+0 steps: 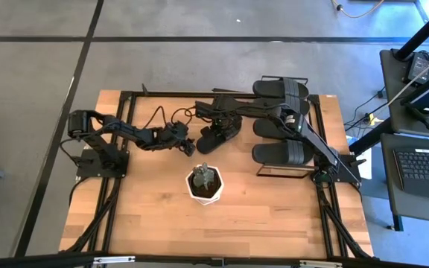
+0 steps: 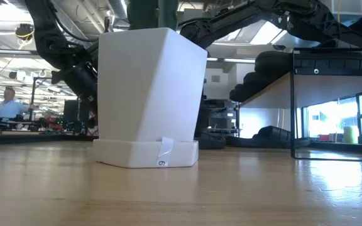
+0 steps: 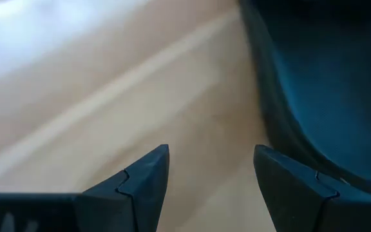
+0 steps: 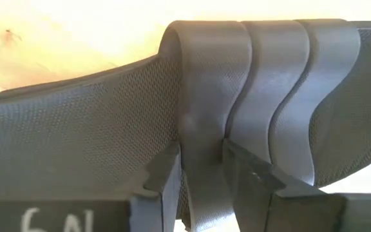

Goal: Pick and place slides into the shelf
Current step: Put the black slide under the shelf

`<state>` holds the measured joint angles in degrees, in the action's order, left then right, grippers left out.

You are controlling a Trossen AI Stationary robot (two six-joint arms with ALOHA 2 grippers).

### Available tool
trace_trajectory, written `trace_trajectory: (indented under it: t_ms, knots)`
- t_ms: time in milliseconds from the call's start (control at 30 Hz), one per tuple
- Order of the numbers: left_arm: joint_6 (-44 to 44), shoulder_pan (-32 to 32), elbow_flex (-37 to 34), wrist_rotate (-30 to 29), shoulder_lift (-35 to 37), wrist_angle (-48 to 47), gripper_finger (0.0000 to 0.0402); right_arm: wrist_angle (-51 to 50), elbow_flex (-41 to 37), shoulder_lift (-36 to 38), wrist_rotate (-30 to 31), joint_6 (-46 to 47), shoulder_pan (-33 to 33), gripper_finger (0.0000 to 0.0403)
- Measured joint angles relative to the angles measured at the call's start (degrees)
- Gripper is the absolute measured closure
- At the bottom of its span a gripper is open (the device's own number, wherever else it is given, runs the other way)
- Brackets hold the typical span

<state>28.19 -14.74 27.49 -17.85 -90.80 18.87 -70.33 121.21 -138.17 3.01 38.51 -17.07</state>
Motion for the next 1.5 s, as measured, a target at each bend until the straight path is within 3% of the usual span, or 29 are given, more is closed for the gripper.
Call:
trace_trajectory:
  t_ms: [300, 933, 1233, 1500]
  knots:
    - [0.17, 1.72, 0.0, 7.57, 0.02, -0.87, 0.0184, 1.16, -0.02, 0.0, 0.13, 1.46, -0.19, 0.0288]
    - [2.9, 4.31, 0.11, 8.83, 0.22, -2.26, 0.0184, 5.02, -0.09, 0.0, -0.42, 5.45, -0.62, 0.0288]
    - [3.04, 4.37, 0.07, 7.22, 0.13, -2.29, 0.0184, 8.19, -0.09, 0.0, -0.59, 18.76, -0.84, 0.0288]
    - [3.03, 4.95, 0.07, 10.26, 0.17, -2.42, 0.0184, 9.17, -0.09, 0.0, -0.84, 27.14, -0.86, 0.0288]
